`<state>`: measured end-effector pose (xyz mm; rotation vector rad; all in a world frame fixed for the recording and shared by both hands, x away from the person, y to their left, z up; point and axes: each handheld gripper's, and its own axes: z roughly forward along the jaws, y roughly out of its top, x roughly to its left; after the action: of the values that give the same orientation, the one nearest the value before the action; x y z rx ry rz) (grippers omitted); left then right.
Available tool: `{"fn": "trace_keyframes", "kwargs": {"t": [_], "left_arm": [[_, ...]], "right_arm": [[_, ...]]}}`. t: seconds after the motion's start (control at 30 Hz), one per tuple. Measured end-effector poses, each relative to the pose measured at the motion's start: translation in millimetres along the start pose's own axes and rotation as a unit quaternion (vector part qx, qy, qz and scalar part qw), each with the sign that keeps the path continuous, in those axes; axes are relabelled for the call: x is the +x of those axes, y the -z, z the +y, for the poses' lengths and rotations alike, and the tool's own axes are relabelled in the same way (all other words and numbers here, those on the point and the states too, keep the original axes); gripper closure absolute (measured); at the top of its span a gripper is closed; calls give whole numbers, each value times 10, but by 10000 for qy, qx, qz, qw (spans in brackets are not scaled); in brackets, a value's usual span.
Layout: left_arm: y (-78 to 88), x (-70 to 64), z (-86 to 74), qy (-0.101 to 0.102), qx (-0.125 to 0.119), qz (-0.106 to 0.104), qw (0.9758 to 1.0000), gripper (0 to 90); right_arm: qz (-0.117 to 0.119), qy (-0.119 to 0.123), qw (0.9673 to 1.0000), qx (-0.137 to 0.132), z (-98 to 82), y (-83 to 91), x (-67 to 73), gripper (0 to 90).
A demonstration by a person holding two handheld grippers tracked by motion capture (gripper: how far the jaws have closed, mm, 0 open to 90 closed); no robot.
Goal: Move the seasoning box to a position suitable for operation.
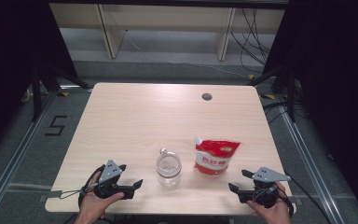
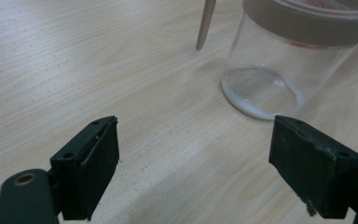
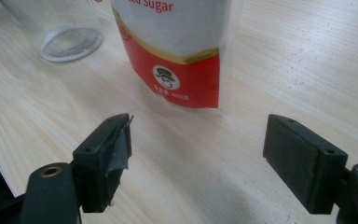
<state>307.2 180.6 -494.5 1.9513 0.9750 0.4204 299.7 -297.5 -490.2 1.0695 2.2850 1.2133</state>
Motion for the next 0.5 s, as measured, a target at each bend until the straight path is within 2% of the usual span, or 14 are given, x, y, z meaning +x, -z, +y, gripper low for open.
{"fn": "trace_keyframes", "kwargs": {"t": [0.1,0.13,0.17,0.2,0.23,0.27,0.3,0.37,0.47,0.5], "left_arm": [[4,5,9,-5,-52,26,10000,156],[-3,-8,9,95,-108,33,9999,156],[-3,-8,9,95,-108,33,9999,159],[4,8,20,30,-39,35,10000,159],[-2,21,29,-15,-72,-1,10000,161],[-3,18,34,66,-63,20,10000,167],[-3,18,34,66,-63,20,10000,177],[-29,36,59,91,-134,-49,9999,199],[-46,26,74,120,-178,-76,9997,226],[-55,27,85,72,-168,-98,9998,233]], "right_arm": [[-40,28,10000,-18,-1,6,-5,242],[-17,14,10000,-28,-1,4,-6,241],[-17,14,10000,-28,-1,4,-6,241],[118,-138,9998,33,-2,-2,7,241],[91,-117,9999,24,-3,-7,5,241],[22,-44,10000,14,-1,-4,1,241],[22,-44,10000,14,-1,-4,1,241],[43,-249,9997,76,-10,-10,31,241],[28,-106,9999,59,-9,-13,1,241],[27,-208,9998,52,-10,-7,10,240]]}}
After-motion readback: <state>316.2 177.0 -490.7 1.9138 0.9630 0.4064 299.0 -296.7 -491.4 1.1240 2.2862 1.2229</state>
